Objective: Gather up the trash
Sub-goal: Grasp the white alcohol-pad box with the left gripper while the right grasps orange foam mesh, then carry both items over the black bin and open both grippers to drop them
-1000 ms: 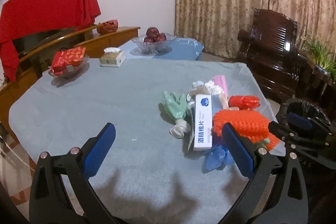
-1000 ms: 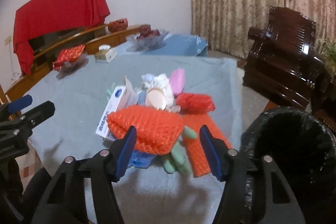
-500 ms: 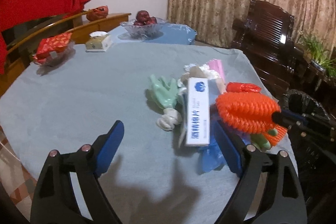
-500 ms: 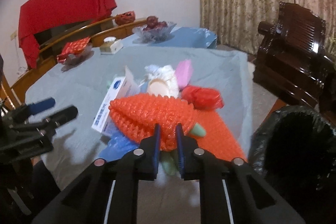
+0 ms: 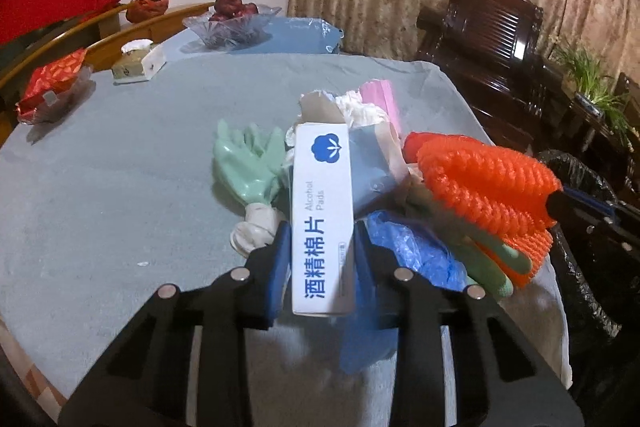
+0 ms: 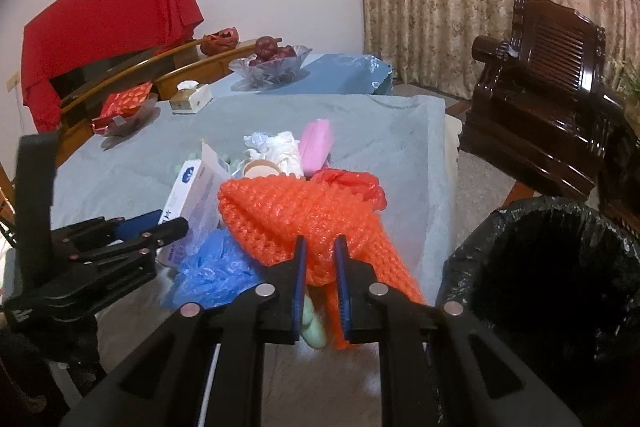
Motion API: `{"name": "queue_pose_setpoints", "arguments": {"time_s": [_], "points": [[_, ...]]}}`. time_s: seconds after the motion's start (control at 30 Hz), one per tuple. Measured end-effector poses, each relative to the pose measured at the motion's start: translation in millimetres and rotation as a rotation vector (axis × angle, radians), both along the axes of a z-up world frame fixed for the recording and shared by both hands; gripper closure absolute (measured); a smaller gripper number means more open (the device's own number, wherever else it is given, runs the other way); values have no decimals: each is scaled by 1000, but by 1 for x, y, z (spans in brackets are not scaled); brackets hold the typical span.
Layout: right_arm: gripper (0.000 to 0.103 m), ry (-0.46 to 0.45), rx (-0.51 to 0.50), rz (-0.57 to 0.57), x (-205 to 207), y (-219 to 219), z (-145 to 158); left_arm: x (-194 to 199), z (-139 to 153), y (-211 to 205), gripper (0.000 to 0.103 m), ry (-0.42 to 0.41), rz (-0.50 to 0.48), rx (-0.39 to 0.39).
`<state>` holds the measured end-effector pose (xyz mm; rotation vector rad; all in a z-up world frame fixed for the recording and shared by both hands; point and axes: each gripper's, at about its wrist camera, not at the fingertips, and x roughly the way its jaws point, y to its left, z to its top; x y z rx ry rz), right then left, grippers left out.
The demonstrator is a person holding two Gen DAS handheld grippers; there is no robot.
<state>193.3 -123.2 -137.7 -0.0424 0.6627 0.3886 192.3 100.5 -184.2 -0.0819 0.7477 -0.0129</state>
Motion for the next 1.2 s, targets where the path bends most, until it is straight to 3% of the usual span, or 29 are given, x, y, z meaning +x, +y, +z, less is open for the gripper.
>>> {"name": "queue_pose_setpoints", "arguments": {"time_s": [0.13,0.57,0.83,1.2], "points": [[89,-26,-4,15,-5,3,6,-7,8,1,73,-19,14,-2],[90,-129,47,9,-28,-13,52,-48,81,-13,74,-134,4,-8],[90,-163,56,-110,-49,-73,69,-52,106,-67,74,-183,-113,-24],[90,-140,9,-349,-68,-181,64,-34,99,-168,73,-168,-324,-60]]}}
